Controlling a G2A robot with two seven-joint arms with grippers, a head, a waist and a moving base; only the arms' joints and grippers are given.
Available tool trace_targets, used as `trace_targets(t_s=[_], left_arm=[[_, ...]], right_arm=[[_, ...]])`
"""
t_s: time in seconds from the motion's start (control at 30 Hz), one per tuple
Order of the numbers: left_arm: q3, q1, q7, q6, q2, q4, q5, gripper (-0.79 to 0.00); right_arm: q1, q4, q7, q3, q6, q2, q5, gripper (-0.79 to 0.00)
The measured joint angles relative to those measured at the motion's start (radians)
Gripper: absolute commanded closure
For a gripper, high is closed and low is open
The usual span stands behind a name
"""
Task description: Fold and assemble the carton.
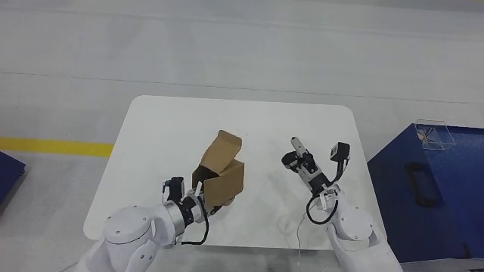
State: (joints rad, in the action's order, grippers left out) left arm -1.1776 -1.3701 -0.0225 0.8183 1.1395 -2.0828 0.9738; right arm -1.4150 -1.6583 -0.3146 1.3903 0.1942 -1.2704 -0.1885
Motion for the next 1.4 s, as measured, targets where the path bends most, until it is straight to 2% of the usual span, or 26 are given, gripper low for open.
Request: trace_targets(t_s=[0.03,0.1,0.23,0.33,0.47,0.63,0.67,0.77,0.83,0.93,0.97,1.0,1.03,1.1,1.2,1.3,1.4], left_arm=[[0.018,0.01,-0.11,0.014,0.017,0.001,0.146,0.0],[0.048,0.029,-0.303,-0.02,0.041,0.024,0.348,0.0],[0.136,0.113,-0.748,-0.225,0.085,0.07,0.724,0.0],[0.195,0.185,-0.982,-0.359,0.107,0.117,0.832,0.0],[0.272,0.25,-1.153,-0.475,0.131,0.23,0.798,0.0],[0.369,0.32,-1.209,-0.564,0.162,0.373,0.703,-0.018],[0.386,0.328,-1.199,-0.572,0.169,0.394,0.698,-0.135],[0.426,0.356,-1.174,-0.592,0.189,0.471,0.707,-0.302],[0.442,0.376,-1.157,-0.601,0.202,0.521,0.721,-0.308],[0.458,0.402,-1.134,-0.602,0.219,0.587,0.738,-0.372],[0.46,0.408,-1.128,-0.601,0.224,0.601,0.746,-0.468],[0.461,0.413,-1.125,-0.6,0.227,0.612,0.754,-0.677],[0.459,0.417,-1.123,-0.597,0.23,0.615,0.758,-0.77],[0.452,0.414,-1.112,-0.589,0.231,0.586,0.753,-0.785],[0.421,0.373,-1.097,-0.564,0.218,0.468,0.712,-0.785],[0.362,0.292,-1.081,-0.516,0.191,0.299,0.65,-0.785],[0.289,0.191,-1.071,-0.422,0.158,0.137,0.586,-0.785]], right_arm=[[-0.002,-0.001,-0.007,0.002,0.0,0.0,-0.006,-0.785],[-0.005,0.001,-0.02,-0.002,0.0,0.0,-0.015,-0.785],[0.0,0.019,-0.033,-0.02,0.008,-0.002,-0.018,-0.785],[0.005,0.037,-0.045,-0.03,0.012,-0.003,-0.033,-0.785],[0.017,0.064,-0.064,-0.039,0.016,-0.004,-0.047,-0.785],[0.034,0.092,-0.081,-0.051,0.016,-0.006,-0.059,-0.785],[0.038,0.097,-0.084,-0.053,0.013,-0.006,-0.06,-0.785],[0.052,0.108,-0.093,-0.06,0.004,-0.007,-0.068,-0.785],[0.061,0.111,-0.095,-0.067,0.0,-0.008,-0.068,-0.785],[0.073,0.114,-0.094,-0.077,-0.007,-0.01,-0.065,-0.785],[0.077,0.115,-0.094,-0.079,-0.009,-0.011,-0.065,-0.785],[0.08,0.117,-0.093,-0.081,-0.011,-0.011,-0.064,-0.785],[0.085,0.119,-0.092,-0.084,-0.014,-0.012,-0.064,-0.785],[0.09,0.12,-0.091,-0.088,-0.018,-0.012,-0.063,-0.785],[0.097,0.121,-0.087,-0.095,-0.025,-0.014,-0.059,-0.785],[0.105,0.12,-0.081,-0.106,-0.033,-0.015,-0.051,-0.785],[0.109,0.116,-0.072,-0.116,-0.039,-0.017,-0.044,-0.785]])
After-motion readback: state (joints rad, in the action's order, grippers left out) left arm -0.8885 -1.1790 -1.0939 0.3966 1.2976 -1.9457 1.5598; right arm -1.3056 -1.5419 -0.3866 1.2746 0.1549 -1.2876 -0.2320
